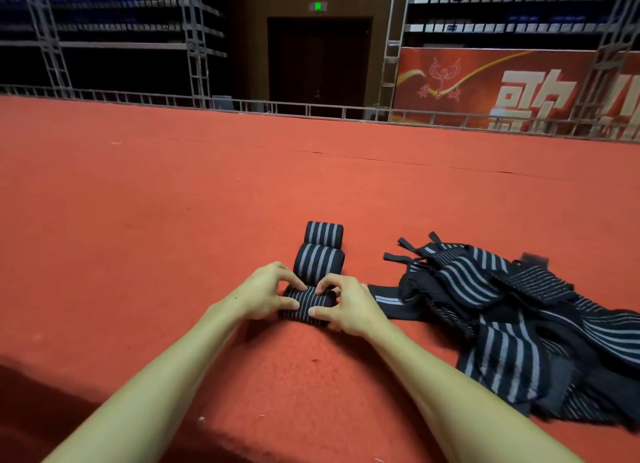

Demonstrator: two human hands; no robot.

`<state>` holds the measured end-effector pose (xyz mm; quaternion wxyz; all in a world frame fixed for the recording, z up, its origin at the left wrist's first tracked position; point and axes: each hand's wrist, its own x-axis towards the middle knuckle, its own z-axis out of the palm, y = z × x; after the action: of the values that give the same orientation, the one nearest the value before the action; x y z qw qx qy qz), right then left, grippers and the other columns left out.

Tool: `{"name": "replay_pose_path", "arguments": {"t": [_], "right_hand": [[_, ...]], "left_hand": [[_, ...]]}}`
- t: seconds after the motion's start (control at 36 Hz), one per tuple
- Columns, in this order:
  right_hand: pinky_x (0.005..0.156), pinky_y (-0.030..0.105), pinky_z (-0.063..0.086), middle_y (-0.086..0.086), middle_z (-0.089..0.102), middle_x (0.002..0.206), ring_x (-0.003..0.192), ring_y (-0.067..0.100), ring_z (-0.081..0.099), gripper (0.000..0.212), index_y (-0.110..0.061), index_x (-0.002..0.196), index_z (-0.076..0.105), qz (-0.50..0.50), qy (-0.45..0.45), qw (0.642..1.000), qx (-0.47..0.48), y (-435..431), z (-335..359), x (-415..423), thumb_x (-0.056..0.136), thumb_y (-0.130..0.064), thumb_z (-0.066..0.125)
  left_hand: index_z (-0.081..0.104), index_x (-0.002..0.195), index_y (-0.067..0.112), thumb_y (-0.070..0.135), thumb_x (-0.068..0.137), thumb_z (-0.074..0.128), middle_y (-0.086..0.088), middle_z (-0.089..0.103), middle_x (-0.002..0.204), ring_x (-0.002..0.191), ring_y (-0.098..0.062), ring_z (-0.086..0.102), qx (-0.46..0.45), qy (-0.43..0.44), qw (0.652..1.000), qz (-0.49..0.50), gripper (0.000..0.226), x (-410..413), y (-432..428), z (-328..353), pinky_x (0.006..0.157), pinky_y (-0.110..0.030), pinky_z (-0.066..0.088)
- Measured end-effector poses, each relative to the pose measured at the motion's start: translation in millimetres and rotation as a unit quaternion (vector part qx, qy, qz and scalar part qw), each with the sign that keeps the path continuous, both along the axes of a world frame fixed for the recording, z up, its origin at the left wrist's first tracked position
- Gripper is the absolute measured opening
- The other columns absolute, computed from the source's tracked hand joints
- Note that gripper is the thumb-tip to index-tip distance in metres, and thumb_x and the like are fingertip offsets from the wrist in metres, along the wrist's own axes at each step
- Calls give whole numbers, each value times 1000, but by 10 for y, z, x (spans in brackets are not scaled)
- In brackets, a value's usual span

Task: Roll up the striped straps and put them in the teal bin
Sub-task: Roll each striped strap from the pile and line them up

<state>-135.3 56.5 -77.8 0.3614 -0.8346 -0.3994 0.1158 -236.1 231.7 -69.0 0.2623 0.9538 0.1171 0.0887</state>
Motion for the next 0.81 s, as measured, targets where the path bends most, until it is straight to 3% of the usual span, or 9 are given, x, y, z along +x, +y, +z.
{"name": "replay_pose_path", "arguments": {"t": [0.08,0.14,0.25,0.36,0.56,0.69,0.81], "right_hand": [[57,35,59,3,63,117,52,19,67,25,-29,99,64,16,15,1000,11,-71,86,-15,81,-28,82],[73,34,58,4,64,124,68,22,68,27,-28,107,67,13,-21,1000,4,-161,179,19,83,-31,79],[86,34,54,-1,67,119,78,19,60,25,-28,106,68,3,-60,998,-10,-481,459,150,83,-35,77],[91,32,48,0,69,112,103,20,61,28,-23,106,70,-20,-135,987,-87,-999,774,381,83,-37,76],[87,35,52,3,70,109,103,25,63,26,-21,103,69,-132,-175,964,-152,-2214,1018,1019,83,-35,75],[88,35,52,4,71,107,102,25,63,22,-25,98,68,-200,-164,952,-163,-2959,988,1467,82,-37,77],[88,36,53,-1,70,99,98,22,64,21,-28,95,68,-220,-147,953,-147,-3221,914,1742,81,-39,79]], "left_hand": [[69,119,33,29,85,77,4,49,126,121,-19,43,72,24,997,-6,36,-1,-21,79,110,-34,32],[69,119,31,31,85,76,5,46,125,119,-19,39,103,22,994,-9,34,17,-62,174,108,-30,30],[72,109,28,31,86,75,2,51,119,117,-22,46,125,2,992,-35,24,196,-275,368,107,-35,34],[73,107,26,33,88,72,3,53,118,117,-22,47,154,-6,985,-79,20,539,-741,484,105,-37,37],[72,108,18,29,92,67,-4,56,108,110,-26,56,160,-46,974,-151,21,1323,-1787,666,93,-28,35],[72,109,16,30,94,64,-4,58,104,106,-24,58,142,-39,972,-182,22,1830,-2390,738,94,-32,43],[71,111,11,29,98,59,-10,69,110,105,-28,61,135,-22,973,-185,25,2146,-2706,750,85,-32,44]]}}
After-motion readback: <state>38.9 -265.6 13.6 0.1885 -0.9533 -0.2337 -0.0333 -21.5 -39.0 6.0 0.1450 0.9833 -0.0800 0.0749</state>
